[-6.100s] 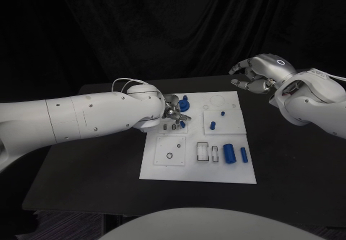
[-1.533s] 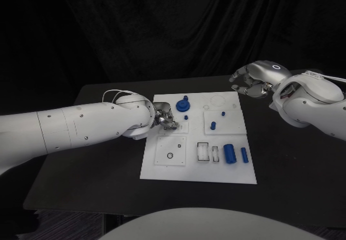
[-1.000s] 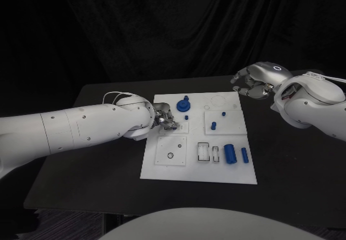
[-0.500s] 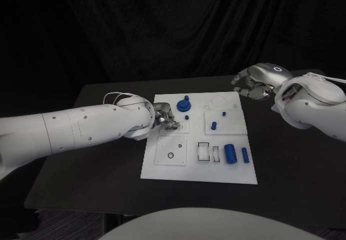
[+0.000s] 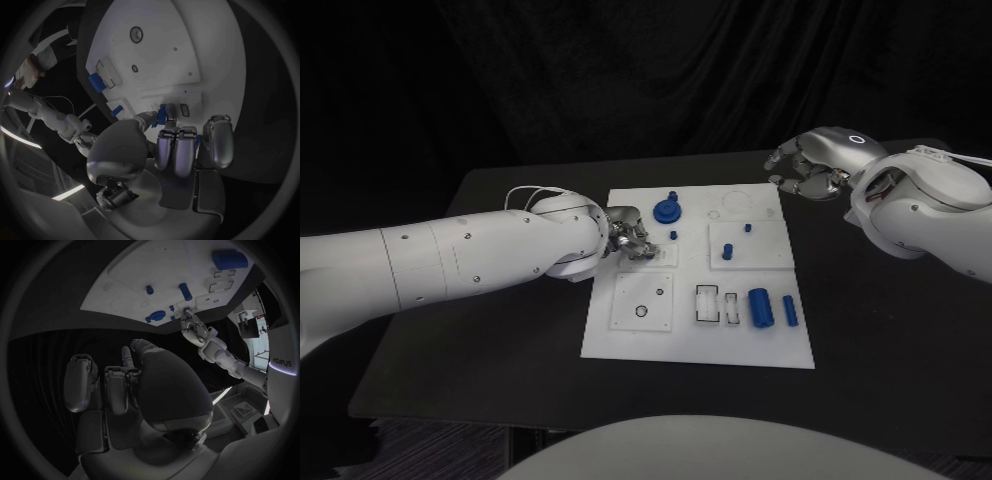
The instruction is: Assemble the parts on the task board
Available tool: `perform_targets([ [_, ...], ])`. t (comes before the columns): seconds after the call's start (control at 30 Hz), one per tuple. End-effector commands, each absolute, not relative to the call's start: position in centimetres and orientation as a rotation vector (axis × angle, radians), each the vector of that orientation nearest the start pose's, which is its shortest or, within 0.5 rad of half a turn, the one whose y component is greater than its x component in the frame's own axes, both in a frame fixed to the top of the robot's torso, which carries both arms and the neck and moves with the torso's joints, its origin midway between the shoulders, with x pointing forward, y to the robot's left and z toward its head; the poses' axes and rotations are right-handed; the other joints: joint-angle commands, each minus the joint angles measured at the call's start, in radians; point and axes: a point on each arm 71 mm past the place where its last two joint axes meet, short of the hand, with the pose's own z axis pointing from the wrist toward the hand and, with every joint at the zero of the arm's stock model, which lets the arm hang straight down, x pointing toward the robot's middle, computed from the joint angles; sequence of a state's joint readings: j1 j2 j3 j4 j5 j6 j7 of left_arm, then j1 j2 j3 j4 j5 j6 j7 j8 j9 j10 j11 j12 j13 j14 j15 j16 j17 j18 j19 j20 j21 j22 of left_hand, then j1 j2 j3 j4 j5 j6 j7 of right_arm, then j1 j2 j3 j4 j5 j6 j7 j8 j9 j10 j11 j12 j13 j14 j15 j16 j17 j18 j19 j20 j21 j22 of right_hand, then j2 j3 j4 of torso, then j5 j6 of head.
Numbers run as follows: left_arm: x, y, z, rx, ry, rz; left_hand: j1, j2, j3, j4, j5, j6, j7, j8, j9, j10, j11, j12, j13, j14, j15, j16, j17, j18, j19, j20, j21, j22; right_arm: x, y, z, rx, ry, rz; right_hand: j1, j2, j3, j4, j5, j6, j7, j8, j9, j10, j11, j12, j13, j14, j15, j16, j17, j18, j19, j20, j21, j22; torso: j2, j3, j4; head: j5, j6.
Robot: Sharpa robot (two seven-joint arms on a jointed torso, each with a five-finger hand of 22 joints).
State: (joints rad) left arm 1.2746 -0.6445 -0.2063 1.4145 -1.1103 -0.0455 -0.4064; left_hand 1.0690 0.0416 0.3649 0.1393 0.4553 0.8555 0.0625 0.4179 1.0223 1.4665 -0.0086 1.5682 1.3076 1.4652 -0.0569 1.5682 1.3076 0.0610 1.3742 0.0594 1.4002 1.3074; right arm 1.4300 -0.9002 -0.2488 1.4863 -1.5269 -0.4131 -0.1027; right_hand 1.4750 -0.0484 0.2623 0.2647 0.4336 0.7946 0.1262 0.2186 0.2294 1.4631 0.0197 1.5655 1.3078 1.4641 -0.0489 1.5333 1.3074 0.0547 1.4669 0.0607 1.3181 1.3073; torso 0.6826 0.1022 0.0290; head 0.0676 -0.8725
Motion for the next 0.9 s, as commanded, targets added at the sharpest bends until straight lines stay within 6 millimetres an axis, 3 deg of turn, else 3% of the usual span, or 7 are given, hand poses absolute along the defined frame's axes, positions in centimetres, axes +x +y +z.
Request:
perform_targets([
  [0.03, 48.21, 14.8, -25.01, -0.032, 2.245, -0.493, -0.013, -0.001, 0.004, 0.0, -0.004, 0.003, 0.0, 0.002, 0.001, 0.099, 0.006, -0.001, 0.26, 0.106, 0.005, 0.003, 0.263, 0.009, -0.003, 0.0, -0.005, 0.025, 50.36, -24.6, -14.32, -0.266, 1.537, 0.432, 0.009, 0.002, 0.005, -0.001, 0.006, 0.001, -0.001, 0.004, -0.001, 0.093, 0.006, -0.004, 0.248, 0.096, 0.008, -0.003, 0.238, 0.004, 0.0, 0.006, -0.003, 0.185, 0.0, 0.0003, -0.0005, 0.0, 0.0],
  [0.37, 48.08, 14.64, -25.06, -0.026, 2.248, -0.5, -0.035, -0.003, 0.002, 0.01, -0.048, 0.01, 0.002, -0.009, 0.007, 0.095, 0.007, -0.005, 0.257, 0.106, 0.006, 0.003, 0.263, 0.01, -0.006, 0.002, -0.01, 0.024, 50.39, -24.55, -14.36, -0.266, 1.539, 0.431, 0.009, 0.002, 0.006, -0.001, 0.006, 0.001, 0.0, 0.003, -0.001, 0.092, 0.006, -0.005, 0.247, 0.095, 0.008, -0.004, 0.237, 0.004, 0.0, 0.006, -0.004, 0.185, -0.001, 0.0007, 0.0004, 0.0, 0.0],
  [0.63, 48.12, 14.8, -25.12, -0.03, 2.251, -0.493, -0.057, -0.004, -0.013, 0.027, -0.13, 0.016, 0.005, -0.028, 0.014, 0.091, 0.01, -0.008, 0.255, 0.106, 0.009, 0.003, 0.263, 0.01, -0.007, 0.005, -0.015, 0.026, 50.41, -24.58, -14.4, -0.265, 1.543, 0.428, 0.009, 0.002, 0.006, -0.001, 0.006, 0.001, 0.0, 0.003, -0.001, 0.092, 0.006, -0.005, 0.247, 0.095, 0.008, -0.004, 0.237, 0.004, 0.0, 0.006, -0.004, 0.185, 0.0, 0.0, 0.0, -0.001, 0.0],
  [0.67, 48.12, 14.81, -25.13, -0.031, 2.25, -0.492, -0.07, -0.005, -0.023, 0.039, -0.152, 0.019, 0.006, -0.032, 0.015, 0.091, 0.012, -0.008, 0.255, 0.106, 0.01, 0.003, 0.263, 0.01, -0.007, 0.006, -0.015, 0.027, 50.42, -24.57, -14.41, -0.265, 1.544, 0.428, 0.009, 0.002, 0.006, -0.001, 0.006, 0.001, 0.0, 0.003, -0.001, 0.092, 0.006, -0.005, 0.247, 0.095, 0.008, -0.004, 0.237, 0.004, 0.0, 0.006, -0.004, 0.185, 0.001, -0.0001, 0.0002, -0.001, 0.0],
  [0.9, 48.14, 14.92, -25.16, -0.043, 2.248, -0.478, -0.113, -0.012, -0.083, 0.094, -0.217, 0.025, 0.012, -0.052, 0.019, 0.088, 0.016, -0.011, 0.253, 0.106, 0.014, 0.003, 0.263, 0.01, -0.008, 0.009, -0.02, 0.029, 50.42, -24.49, -14.49, -0.267, 1.548, 0.428, 0.009, 0.002, 0.006, -0.001, 0.006, 0.001, 0.0, 0.003, -0.001, 0.092, 0.006, -0.005, 0.247, 0.095, 0.008, -0.004, 0.237, 0.004, 0.0, 0.006, -0.004, 0.185, 0.001, 0.0, 0.0002, 0.0, 0.0],
])
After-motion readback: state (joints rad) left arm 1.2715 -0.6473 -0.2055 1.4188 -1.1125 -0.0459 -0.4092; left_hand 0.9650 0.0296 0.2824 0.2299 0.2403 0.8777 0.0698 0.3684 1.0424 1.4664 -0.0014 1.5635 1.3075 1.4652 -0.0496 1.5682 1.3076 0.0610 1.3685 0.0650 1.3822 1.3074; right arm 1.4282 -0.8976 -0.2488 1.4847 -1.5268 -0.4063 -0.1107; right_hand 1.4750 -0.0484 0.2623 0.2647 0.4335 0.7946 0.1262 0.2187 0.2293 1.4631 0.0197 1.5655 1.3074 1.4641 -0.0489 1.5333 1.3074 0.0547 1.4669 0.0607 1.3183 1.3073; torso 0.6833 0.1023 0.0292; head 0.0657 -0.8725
